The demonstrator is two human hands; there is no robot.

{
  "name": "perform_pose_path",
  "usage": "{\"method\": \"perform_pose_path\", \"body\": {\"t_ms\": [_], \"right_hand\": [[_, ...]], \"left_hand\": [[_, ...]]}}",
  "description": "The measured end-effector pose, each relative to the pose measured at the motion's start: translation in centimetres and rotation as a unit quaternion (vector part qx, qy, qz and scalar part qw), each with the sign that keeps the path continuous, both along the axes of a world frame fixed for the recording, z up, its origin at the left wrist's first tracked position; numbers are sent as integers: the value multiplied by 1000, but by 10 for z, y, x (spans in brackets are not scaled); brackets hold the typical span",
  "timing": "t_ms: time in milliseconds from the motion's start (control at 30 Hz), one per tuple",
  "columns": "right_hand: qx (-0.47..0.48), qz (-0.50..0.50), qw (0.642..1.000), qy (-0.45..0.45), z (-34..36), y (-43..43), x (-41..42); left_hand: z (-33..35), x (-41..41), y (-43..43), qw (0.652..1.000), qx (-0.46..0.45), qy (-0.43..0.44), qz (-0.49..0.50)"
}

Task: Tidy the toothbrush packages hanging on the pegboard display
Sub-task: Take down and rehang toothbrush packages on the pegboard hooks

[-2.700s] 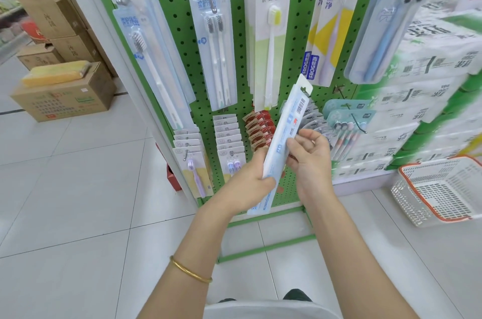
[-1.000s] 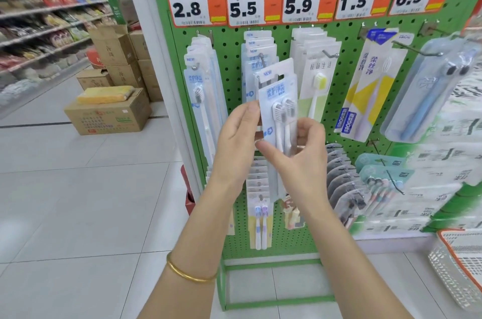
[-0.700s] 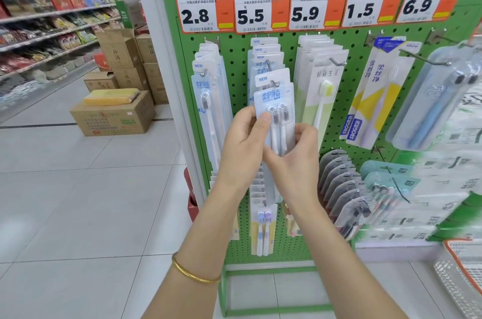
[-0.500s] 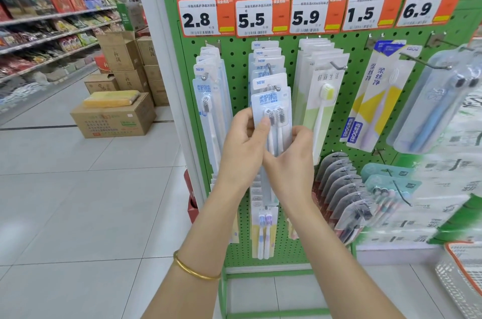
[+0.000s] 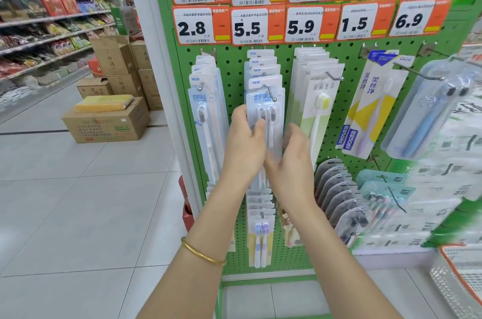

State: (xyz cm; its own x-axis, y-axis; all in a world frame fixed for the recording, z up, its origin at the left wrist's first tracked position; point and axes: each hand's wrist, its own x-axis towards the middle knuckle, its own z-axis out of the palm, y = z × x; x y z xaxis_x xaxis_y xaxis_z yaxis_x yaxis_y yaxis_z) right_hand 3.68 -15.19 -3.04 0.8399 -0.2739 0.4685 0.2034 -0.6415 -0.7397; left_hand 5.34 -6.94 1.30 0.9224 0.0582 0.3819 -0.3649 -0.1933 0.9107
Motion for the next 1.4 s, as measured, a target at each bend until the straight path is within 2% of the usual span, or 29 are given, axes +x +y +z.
{"method": "perform_pose_path", "body": {"t_ms": [133,233,300,367,533,733,1000,1400], "right_hand": [[-28,-36,993,-105,22,-10,-8],[-51,-34,977,-202,56,-14,-6],[-82,-28,968,-234,83,-15,1],[-121,-15,970,-211,114,-15,13],[-289,3,957,-39,159,-14,63],[-340,-16,940,37,166,-9,88],[-342,9,938,54,167,-13,91],[-297,-22,954,-35,151,-26,58]], "left_hand": [[3,0,-1,1000,8,-6,3],[7,-2,-1,1000,4,-5,-6],[10,-2,0,1000,7,-8,-5],[10,2,1,1000,11,-8,1],[16,8,-1,999,35,-16,27],[18,10,-1,998,54,-33,27],[23,10,-1,998,49,-35,30],[17,11,-8,994,77,-56,60]]}}
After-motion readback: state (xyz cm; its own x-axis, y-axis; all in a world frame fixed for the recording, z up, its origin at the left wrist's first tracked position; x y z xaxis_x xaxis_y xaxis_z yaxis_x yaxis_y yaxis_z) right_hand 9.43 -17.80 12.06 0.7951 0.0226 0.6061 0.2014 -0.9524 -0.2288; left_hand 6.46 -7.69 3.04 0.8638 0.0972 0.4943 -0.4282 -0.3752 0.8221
